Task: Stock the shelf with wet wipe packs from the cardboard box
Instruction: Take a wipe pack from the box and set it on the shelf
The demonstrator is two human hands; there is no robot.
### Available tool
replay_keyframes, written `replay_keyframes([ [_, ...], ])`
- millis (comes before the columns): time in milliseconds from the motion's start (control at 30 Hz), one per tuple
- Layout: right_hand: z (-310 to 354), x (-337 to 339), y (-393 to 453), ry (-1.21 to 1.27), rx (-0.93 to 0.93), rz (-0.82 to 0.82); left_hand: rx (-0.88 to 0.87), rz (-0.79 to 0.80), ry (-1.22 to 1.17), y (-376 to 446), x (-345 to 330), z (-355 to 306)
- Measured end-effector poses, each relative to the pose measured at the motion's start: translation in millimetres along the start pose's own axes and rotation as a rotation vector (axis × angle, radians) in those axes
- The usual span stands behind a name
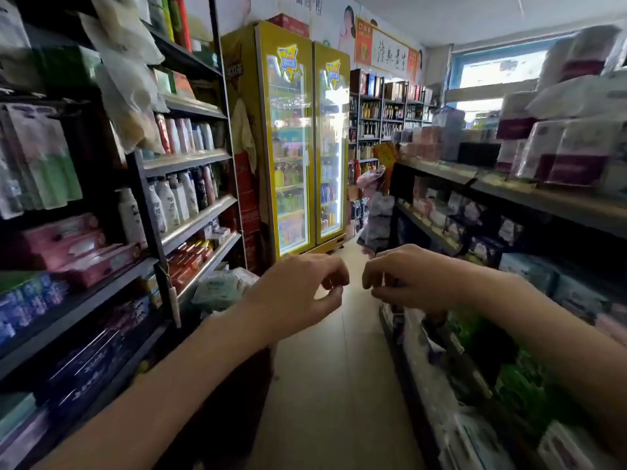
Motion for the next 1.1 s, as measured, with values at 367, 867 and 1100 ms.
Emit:
replay_keyframes([
  [367,-168.6,-93.0,184.7,-0.022,-0.012,0.055,0.140,0.230,0.237,150.6,-149.7,165.5],
  [867,-242.9,-312.0,510.3,-0.013,0.145,0.337,0.749,0.397,0.330,200.0,-258.8,583.3],
  [1100,-258.7,-379.9,651.8,0.030,0.226,0.425,0.962,0.499,0.359,198.5,-274.7,710.3],
])
Point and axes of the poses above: each hand's wrist, its own y-axis towards the middle knuckle, its own x-axis out of the back of the hand, z = x × y, the point moved 7 cm from there along y, towards the middle knuckle, and after that the axes turned 8 degrees about -z, right-handed, at the moved point
